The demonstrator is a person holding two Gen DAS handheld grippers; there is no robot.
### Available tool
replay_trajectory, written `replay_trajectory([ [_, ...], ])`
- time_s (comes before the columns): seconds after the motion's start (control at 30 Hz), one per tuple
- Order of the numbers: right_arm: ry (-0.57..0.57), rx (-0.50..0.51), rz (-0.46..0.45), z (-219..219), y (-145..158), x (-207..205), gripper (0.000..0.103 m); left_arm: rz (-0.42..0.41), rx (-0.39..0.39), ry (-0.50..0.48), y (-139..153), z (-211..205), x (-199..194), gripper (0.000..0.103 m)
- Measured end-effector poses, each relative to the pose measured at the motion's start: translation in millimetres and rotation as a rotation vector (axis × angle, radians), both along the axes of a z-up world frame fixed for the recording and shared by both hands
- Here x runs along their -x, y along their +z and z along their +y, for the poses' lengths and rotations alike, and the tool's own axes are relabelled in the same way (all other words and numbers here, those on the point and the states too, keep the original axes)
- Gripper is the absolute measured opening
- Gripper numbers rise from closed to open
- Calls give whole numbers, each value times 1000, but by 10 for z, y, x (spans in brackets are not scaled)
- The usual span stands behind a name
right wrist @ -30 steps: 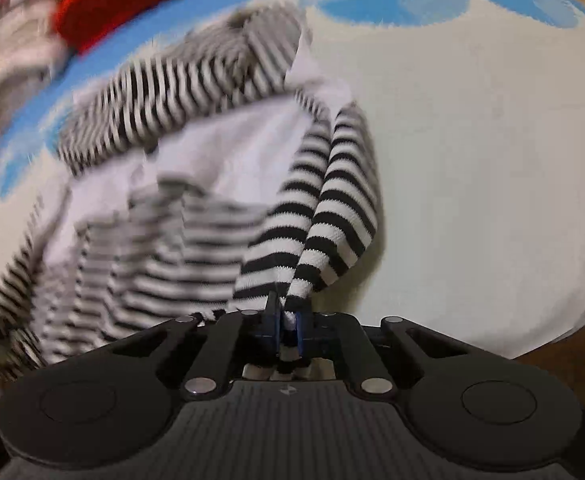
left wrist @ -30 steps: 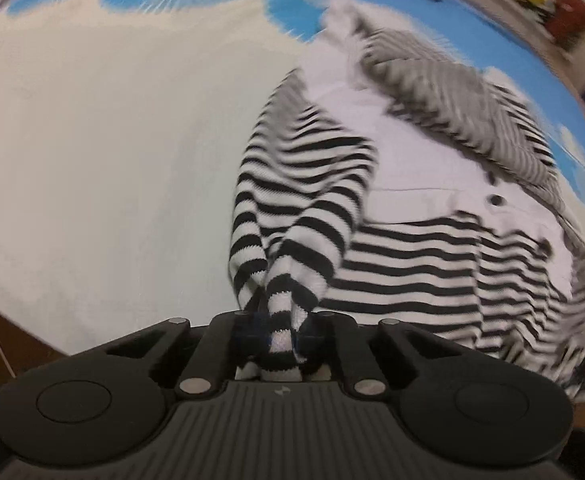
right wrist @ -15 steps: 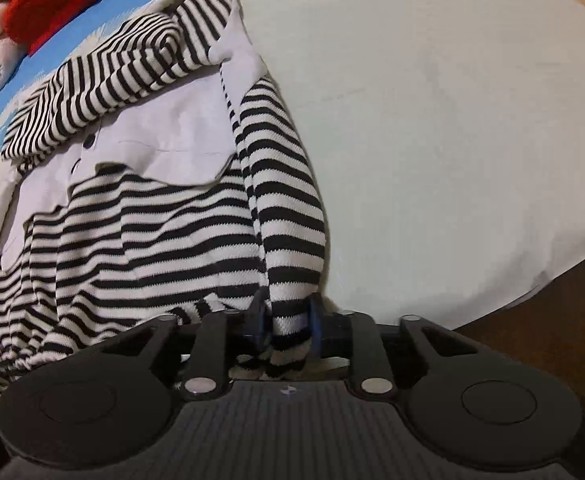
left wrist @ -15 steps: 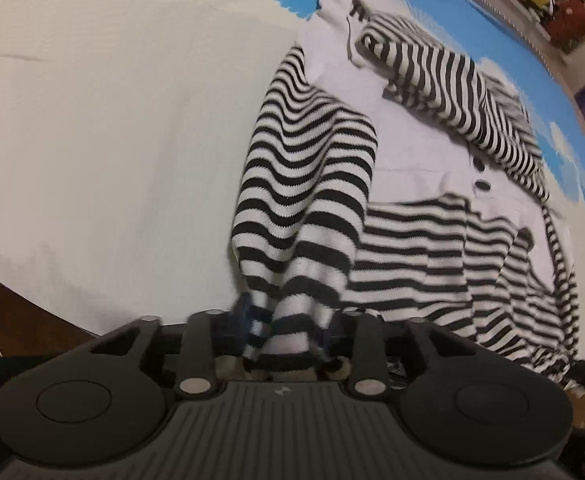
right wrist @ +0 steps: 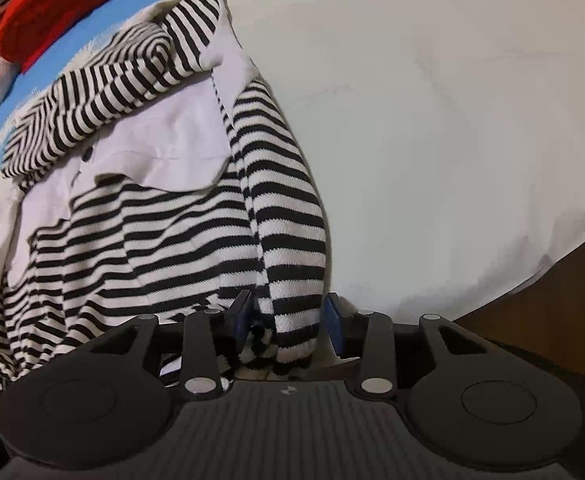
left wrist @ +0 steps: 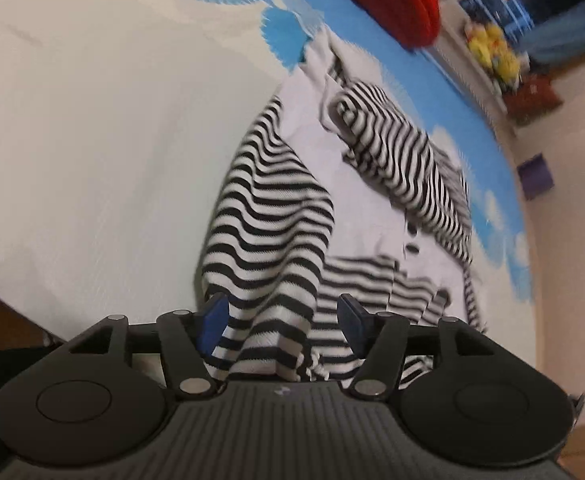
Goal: Fold small clothes
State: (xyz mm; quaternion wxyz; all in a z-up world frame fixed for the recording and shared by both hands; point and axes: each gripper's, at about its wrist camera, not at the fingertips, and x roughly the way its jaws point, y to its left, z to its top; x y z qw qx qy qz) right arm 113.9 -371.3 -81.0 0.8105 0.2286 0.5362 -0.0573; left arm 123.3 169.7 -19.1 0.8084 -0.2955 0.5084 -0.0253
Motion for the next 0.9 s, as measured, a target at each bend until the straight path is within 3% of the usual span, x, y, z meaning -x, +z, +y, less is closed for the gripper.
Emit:
replay_trajectory([
  [0.13,-18,-13,-11,-68,23,28,42,45,-3,63,-73,93,0,65],
  [0.47,-2,-10,13,-45,-46,-7,42,158,-166,-60,-376,-219,-62,62],
  [0.6,9,-4,21,-8,-77,-17,41,141,-213,-107,-406,-344,-23,38],
  [0.63,12,-2,19,-3,-79,-17,37,132,-223,-119,-399,-360,-12,33],
  [0.7,22,-24,8,3,-79,-14,20,118,-220,-129,-386,-363,10,11],
  [0.77,32,-35,-12,9,-51,-8,8,100,-217,-123,-340,-352,31,7],
  [0.9,20,-74,-84,-33,126,51,7,36,-239,-139,-62,-345,61,6],
])
